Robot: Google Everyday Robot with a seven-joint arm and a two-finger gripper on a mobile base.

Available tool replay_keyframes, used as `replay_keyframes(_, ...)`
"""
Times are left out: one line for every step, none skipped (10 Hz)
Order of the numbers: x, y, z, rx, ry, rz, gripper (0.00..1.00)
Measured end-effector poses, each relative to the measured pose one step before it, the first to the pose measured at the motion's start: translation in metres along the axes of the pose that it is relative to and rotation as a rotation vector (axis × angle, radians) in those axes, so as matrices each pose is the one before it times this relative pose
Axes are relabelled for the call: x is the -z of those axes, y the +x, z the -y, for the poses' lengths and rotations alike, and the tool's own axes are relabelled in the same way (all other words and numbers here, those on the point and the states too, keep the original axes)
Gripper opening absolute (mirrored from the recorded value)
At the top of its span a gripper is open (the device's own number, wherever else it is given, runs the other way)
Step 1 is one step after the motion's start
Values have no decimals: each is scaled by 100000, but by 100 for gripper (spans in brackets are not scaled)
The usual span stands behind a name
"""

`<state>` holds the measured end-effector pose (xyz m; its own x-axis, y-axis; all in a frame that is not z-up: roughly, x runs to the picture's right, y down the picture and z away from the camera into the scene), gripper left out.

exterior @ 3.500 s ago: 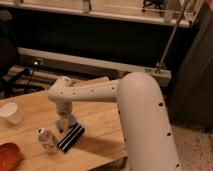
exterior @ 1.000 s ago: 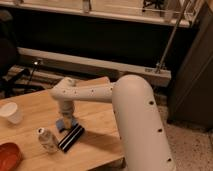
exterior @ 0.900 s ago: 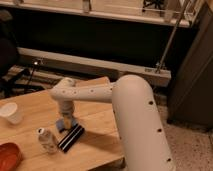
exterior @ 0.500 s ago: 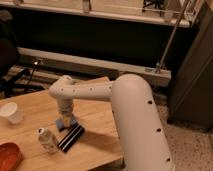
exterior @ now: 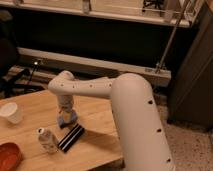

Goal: Place the white sponge in the ceramic bowl

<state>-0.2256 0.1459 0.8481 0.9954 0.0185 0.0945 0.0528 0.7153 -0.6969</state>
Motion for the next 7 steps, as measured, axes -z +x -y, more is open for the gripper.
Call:
replay_keyframes(-35,95,0,430,-129,-783,58)
replay_keyframes(-131,165,-114,868,-267,-1240,58)
replay_keyframes(-329,196,-242,1143,-576,-1511,58)
replay_keyframes(-237,76,-200,685,-480,-850,58)
replay_keyframes(-240,134,-203,678,-537,-991,58)
replay_keyframes(-131,-36,-108,685,-341,-613,57)
replay_keyframes(20,-159,31,391,-27,-74,52)
